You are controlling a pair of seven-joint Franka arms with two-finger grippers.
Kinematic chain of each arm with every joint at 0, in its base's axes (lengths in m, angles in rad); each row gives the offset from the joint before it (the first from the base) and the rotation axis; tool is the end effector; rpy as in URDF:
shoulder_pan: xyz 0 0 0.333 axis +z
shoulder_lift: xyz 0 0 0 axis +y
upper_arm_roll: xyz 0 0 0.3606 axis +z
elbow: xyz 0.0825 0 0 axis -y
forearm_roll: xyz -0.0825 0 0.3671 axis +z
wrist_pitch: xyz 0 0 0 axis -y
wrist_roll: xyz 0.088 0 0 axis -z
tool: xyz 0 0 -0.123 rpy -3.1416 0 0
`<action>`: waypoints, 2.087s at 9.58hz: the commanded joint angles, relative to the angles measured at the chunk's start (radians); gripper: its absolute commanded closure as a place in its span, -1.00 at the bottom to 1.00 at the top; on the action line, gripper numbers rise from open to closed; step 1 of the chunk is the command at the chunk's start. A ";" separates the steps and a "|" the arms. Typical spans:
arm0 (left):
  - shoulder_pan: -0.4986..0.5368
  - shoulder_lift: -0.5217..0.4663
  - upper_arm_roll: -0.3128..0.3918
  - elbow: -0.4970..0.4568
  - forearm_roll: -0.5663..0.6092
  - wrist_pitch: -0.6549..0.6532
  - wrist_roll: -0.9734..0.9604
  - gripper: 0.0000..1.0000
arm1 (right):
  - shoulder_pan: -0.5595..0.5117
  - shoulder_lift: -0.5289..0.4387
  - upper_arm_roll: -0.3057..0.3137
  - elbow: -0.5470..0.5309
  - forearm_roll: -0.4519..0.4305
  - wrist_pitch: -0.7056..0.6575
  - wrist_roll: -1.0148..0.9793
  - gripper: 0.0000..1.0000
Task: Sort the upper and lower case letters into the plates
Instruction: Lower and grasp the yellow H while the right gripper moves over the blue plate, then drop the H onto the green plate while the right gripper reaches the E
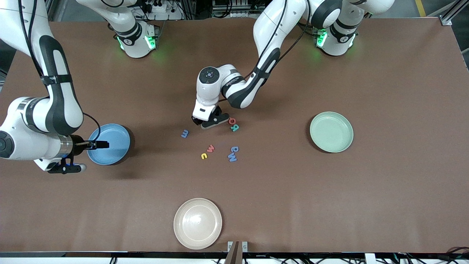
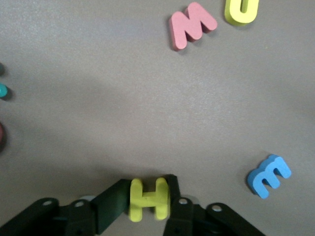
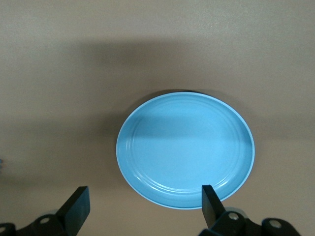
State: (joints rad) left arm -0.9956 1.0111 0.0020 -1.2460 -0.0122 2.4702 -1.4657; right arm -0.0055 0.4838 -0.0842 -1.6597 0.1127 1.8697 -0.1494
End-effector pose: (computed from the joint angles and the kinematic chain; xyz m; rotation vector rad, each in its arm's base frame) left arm 0.4348 -0.6688 0.1841 2.8528 0.6977 0.0954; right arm 0.6445 -0.0410 0.3431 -3.0214 -0.0242 0.3982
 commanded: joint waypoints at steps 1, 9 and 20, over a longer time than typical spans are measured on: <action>-0.012 0.029 0.012 0.028 0.021 -0.004 -0.022 0.49 | -0.001 0.001 0.000 -0.002 0.021 0.005 -0.018 -1.00; 0.014 -0.006 0.000 0.028 0.015 -0.060 0.007 0.52 | 0.029 -0.002 0.000 -0.002 0.021 0.014 -0.002 -1.00; 0.330 -0.236 -0.063 -0.053 -0.107 -0.583 0.649 0.49 | 0.264 -0.109 0.000 -0.296 0.019 0.301 0.486 -1.00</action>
State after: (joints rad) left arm -0.7116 0.8461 -0.0442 -1.2184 -0.0925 1.9402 -0.9137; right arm 0.2007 0.4409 -0.0784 -1.8907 0.1178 2.1531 0.2092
